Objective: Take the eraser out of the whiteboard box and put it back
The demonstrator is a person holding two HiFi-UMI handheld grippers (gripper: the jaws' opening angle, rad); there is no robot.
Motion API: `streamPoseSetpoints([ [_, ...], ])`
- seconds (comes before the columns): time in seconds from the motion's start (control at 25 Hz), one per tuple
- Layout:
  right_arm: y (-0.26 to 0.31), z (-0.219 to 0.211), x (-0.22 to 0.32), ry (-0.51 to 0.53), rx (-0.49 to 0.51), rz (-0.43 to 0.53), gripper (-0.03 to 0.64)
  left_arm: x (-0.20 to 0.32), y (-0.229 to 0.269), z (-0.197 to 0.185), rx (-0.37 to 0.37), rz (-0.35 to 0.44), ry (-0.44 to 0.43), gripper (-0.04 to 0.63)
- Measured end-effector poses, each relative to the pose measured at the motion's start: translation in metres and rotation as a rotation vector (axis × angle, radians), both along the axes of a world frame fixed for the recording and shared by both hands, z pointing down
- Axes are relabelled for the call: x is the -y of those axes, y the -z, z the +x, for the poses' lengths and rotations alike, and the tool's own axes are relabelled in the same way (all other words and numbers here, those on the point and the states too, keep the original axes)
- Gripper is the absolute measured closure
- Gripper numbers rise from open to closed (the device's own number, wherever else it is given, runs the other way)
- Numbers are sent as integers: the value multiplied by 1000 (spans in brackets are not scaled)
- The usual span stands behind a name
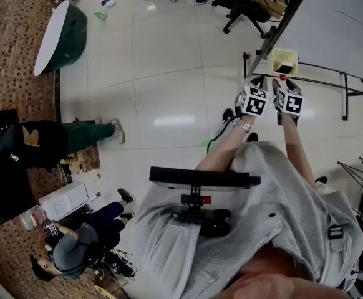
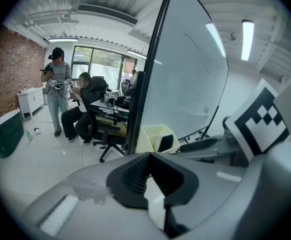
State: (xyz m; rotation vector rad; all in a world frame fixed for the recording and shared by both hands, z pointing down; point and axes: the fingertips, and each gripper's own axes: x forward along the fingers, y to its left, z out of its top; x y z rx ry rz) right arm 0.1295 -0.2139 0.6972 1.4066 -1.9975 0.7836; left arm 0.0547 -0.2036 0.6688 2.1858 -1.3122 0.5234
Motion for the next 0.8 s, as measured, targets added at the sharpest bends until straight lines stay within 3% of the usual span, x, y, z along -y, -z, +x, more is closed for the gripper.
streamPoseSetpoints([
  [0.16, -2, -11, 42, -42, -32, -14, 303, 41, 7, -33, 1, -2, -19, 591],
  [0.36, -8, -2, 64, -47, -145, -18, 265, 69, 4, -62, 1, -16, -24, 592],
  [0.64, -29, 18, 85, -41, -120, -105, 264, 118, 18, -34, -32, -3, -18, 591],
  [0.72, -39, 5, 74, -5, -68, -171, 339, 124, 21, -28, -34, 4, -26, 591],
  [0.8, -38, 2, 69, 33, -66, -188, 341, 129, 24, -30, -36, 11, -22, 591],
])
